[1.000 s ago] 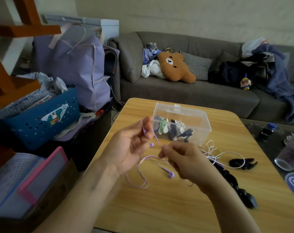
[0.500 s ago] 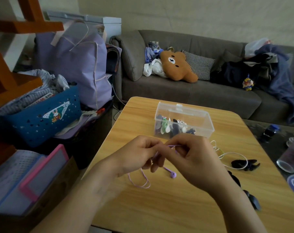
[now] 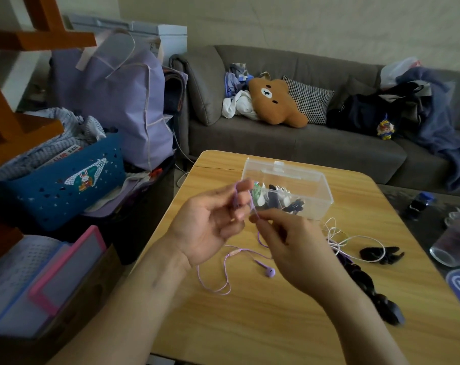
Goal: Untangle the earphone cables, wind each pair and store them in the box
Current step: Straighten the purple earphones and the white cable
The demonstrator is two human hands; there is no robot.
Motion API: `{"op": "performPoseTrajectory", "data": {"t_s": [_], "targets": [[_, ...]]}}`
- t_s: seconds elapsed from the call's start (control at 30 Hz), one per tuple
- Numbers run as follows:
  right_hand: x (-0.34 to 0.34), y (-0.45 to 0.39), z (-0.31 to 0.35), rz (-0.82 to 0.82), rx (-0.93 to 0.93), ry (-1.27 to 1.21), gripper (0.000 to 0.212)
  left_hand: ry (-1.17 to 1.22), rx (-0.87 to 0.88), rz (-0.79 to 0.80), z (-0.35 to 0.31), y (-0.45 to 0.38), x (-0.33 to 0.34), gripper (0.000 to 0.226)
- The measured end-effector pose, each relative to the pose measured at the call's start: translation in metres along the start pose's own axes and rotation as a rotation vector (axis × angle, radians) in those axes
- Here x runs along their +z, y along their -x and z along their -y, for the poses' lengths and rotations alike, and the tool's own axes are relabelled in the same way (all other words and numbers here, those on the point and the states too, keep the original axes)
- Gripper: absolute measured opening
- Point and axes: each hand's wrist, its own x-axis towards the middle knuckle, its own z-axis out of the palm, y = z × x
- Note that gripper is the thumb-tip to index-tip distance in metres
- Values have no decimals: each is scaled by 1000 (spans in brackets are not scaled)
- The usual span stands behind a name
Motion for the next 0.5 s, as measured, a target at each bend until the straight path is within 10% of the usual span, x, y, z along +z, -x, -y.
{"op": "performPoseTrajectory", "data": {"t_s": [0.27,0.5], "targets": [[41,10,13,243,-45,90,35,-350,202,-342,0,-8,-9,25],[27,4,20,172,-134,111,26,-1083,255,-248,8,-2,-28,25]]}}
